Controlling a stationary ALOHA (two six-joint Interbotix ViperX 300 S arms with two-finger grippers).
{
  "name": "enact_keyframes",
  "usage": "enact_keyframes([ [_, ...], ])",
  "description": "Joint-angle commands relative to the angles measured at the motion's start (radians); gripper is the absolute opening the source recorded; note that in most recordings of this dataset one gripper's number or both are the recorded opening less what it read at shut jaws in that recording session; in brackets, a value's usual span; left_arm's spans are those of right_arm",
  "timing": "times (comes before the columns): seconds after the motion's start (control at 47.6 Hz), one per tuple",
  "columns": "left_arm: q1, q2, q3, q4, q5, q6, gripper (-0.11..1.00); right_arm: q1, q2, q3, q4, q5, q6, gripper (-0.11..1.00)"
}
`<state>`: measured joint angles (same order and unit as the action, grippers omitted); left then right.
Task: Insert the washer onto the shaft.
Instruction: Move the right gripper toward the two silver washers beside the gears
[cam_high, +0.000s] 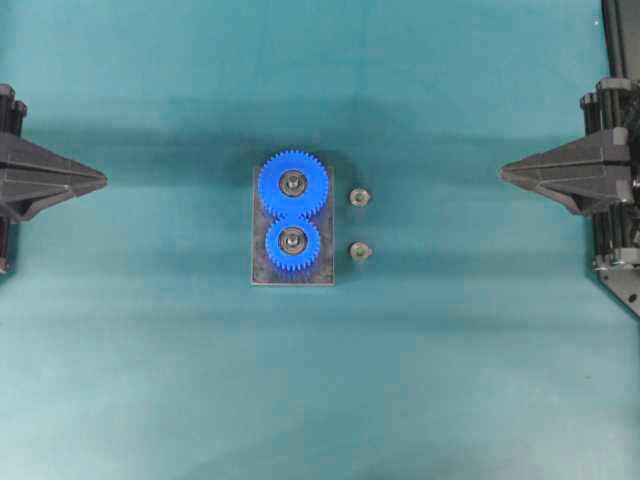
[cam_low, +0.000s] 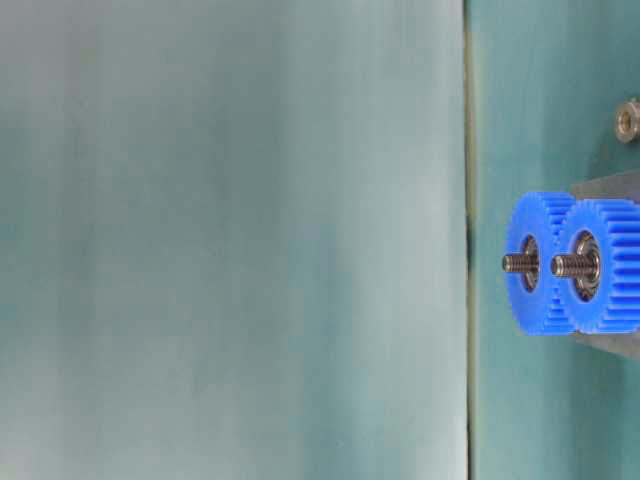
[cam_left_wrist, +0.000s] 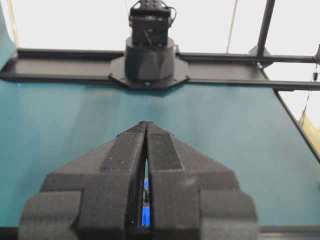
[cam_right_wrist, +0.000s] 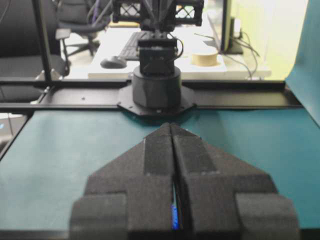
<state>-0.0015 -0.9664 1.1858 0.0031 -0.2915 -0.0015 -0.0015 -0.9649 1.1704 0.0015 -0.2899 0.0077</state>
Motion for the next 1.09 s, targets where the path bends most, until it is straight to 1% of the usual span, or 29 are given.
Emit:
enact_keyframes([
  [0.0, -0.011, 0.060, -0.074, 0.005, 0.060, -0.046, 0.01, -0.028, 0.020, -0.011, 0.020, -0.003, 0.017, 0.02],
  [0.021, -0.012, 0.071, -0.084, 0.005, 0.086, -0.054, 0.01, -0.035, 0.023, -0.017, 0.055, 0.008, 0.018, 0.02],
  [0.042, -0.011, 0.080, -0.095, 0.006, 0.112, -0.058, 0.01, -0.048, 0.031, -0.023, 0.127, 0.034, 0.035, 0.02],
  [0.105, -0.012, 0.103, -0.123, 0.011, 0.189, -0.067, 0.01, -0.080, 0.054, -0.044, 0.270, 0.127, 0.083, 0.01],
  [0.126, -0.011, 0.109, -0.129, 0.012, 0.212, -0.066, 0.01, -0.092, 0.064, -0.054, 0.302, 0.166, 0.092, 0.00],
  [0.147, -0.012, 0.114, -0.137, 0.012, 0.229, -0.064, 0.01, -0.104, 0.075, -0.064, 0.319, 0.206, 0.097, 0.01],
  [0.168, -0.011, 0.118, -0.144, 0.012, 0.242, -0.063, 0.01, -0.110, 0.083, -0.074, 0.324, 0.245, 0.095, 0.00],
  [0.21, -0.011, 0.123, -0.152, 0.012, 0.258, -0.061, 0.01, -0.118, 0.103, -0.101, 0.316, 0.321, 0.091, 0.01],
  [0.336, -0.009, 0.121, -0.160, 0.012, 0.276, -0.060, 0.01, -0.147, 0.192, -0.179, 0.264, 0.505, 0.080, 0.00],
  [0.42, -0.005, 0.123, -0.164, 0.012, 0.311, -0.060, 0.01, -0.153, 0.288, -0.241, 0.233, 0.598, 0.077, 0.00],
  [0.441, -0.005, 0.123, -0.166, 0.012, 0.324, -0.060, 0.01, -0.153, 0.328, -0.261, 0.221, 0.637, 0.074, 0.01],
  [0.546, 0.000, 0.126, -0.169, 0.012, 0.376, -0.060, 0.01, -0.153, 0.460, -0.316, 0.167, 0.723, 0.057, 0.01],
  [0.651, 0.000, 0.126, -0.170, 0.012, 0.394, -0.060, 0.01, -0.152, 0.577, -0.365, 0.118, 0.750, 0.028, 0.00],
  [0.819, 0.002, 0.126, -0.170, 0.012, 0.397, -0.060, 0.01, -0.155, 0.723, -0.423, 0.048, 0.741, -0.026, 0.00],
  [0.903, 0.002, 0.126, -0.172, 0.012, 0.397, -0.060, 0.01, -0.160, 0.784, -0.446, 0.034, 0.719, -0.057, 0.00],
  [1.071, 0.008, 0.127, -0.175, 0.012, 0.399, -0.060, 0.01, -0.166, 0.862, -0.462, 0.034, 0.646, -0.084, 0.01],
])
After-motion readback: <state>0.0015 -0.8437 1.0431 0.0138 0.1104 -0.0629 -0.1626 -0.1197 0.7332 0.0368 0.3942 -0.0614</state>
